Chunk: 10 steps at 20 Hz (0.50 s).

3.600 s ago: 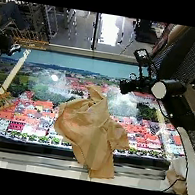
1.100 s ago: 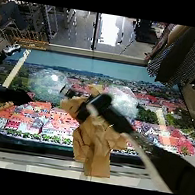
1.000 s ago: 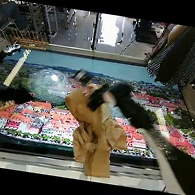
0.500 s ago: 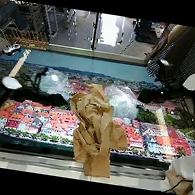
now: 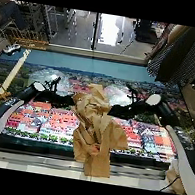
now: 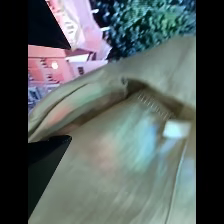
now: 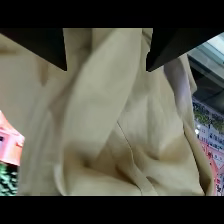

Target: Fold the clothes and pants, and hang the long-sleeved shirts on hangers.

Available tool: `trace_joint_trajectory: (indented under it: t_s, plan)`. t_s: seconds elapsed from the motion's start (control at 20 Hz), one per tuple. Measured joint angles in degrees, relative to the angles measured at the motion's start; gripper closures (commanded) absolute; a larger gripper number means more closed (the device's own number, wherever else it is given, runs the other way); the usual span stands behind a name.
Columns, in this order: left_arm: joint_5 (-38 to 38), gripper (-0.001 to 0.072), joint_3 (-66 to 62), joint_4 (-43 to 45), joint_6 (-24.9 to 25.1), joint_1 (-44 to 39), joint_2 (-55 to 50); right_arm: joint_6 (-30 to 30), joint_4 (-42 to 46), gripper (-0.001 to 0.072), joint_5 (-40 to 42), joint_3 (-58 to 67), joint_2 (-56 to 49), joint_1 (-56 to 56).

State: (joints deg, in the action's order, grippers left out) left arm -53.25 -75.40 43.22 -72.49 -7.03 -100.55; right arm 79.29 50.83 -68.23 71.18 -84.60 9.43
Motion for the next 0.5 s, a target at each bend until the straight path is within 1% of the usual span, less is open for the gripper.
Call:
trace_joint_trajectory:
  t_s: [0.05,0.1,0.15,0.25,0.3,0.4,0.5]
  plan:
    - [0.4,0.0459,-0.7,0.0,-0.2,-0.1,-1.1,0.4,-0.3,0.0412,1.6,-0.2,-1.6,1.0]
    - [1.1,0.0611,-1.4,0.0,-0.4,-0.2,-2.0,1.1,-0.3,0.0562,3.2,-0.2,-3.2,1.8]
    - [1.8,0.0689,-2.0,0.0,-0.4,-0.4,-2.7,1.7,-0.3,0.0615,4.4,-0.3,-4.4,2.3]
    - [3.4,0.0698,-3.5,0.0,-0.7,-0.8,-3.5,1.9,-0.5,0.0676,5.6,0.2,-5.6,3.0]
    - [4.0,0.0699,-4.5,0.0,-0.7,-0.9,-3.8,1.9,-0.5,0.0687,5.6,1.1,-5.6,3.2]
    - [3.8,0.0700,-7.7,0.2,-0.8,-0.6,-4.0,1.2,-0.5,0.0688,3.6,4.5,-4.6,3.5]
    - [-0.5,0.0700,-13.3,1.7,-0.6,0.4,-3.3,0.4,-0.7,0.0688,-0.5,9.6,-2.6,3.6]
